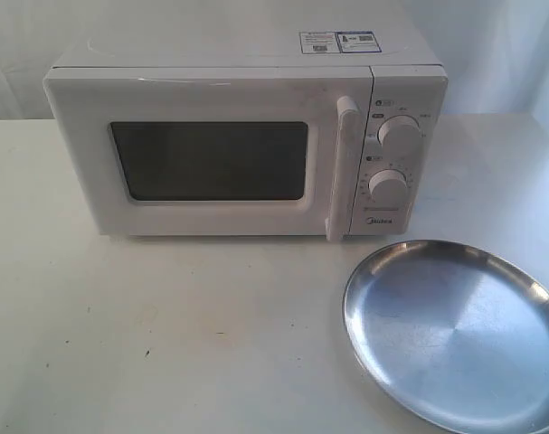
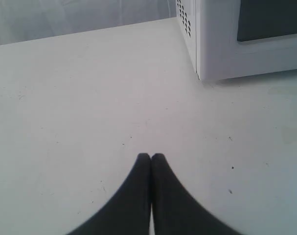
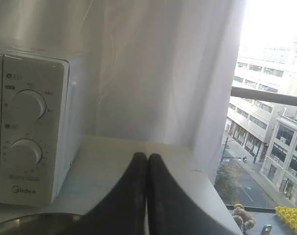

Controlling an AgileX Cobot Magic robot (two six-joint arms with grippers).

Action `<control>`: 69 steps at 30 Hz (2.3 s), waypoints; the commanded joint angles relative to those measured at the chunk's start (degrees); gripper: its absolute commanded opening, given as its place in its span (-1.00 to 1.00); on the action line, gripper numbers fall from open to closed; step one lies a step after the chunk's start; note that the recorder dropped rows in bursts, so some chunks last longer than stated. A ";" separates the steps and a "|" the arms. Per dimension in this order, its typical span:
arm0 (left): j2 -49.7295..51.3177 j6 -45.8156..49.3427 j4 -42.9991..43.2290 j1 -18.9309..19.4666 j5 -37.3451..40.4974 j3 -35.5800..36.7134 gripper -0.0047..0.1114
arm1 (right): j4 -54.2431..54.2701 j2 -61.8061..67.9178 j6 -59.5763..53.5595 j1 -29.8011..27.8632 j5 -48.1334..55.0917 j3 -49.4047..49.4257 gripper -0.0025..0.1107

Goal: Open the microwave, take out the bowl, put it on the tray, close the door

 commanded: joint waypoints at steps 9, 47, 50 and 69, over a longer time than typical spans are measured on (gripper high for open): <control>-0.12 -0.33 -0.21 -0.05 -0.07 0.19 -0.92 | 0.16 -0.19 26.83 -0.18 -12.71 0.21 -0.96; -0.12 -0.33 -0.21 -0.05 -0.07 0.19 -0.92 | -63.91 69.26 45.61 -0.07 -60.87 -26.49 -0.96; -0.12 -0.33 -0.21 -0.05 -0.07 0.19 -0.92 | -60.33 78.28 38.55 -0.07 -60.30 -26.49 -0.96; -0.12 -0.33 -0.21 -0.05 -0.07 0.19 -0.92 | -47.15 107.81 15.38 5.14 -67.85 -37.44 -0.12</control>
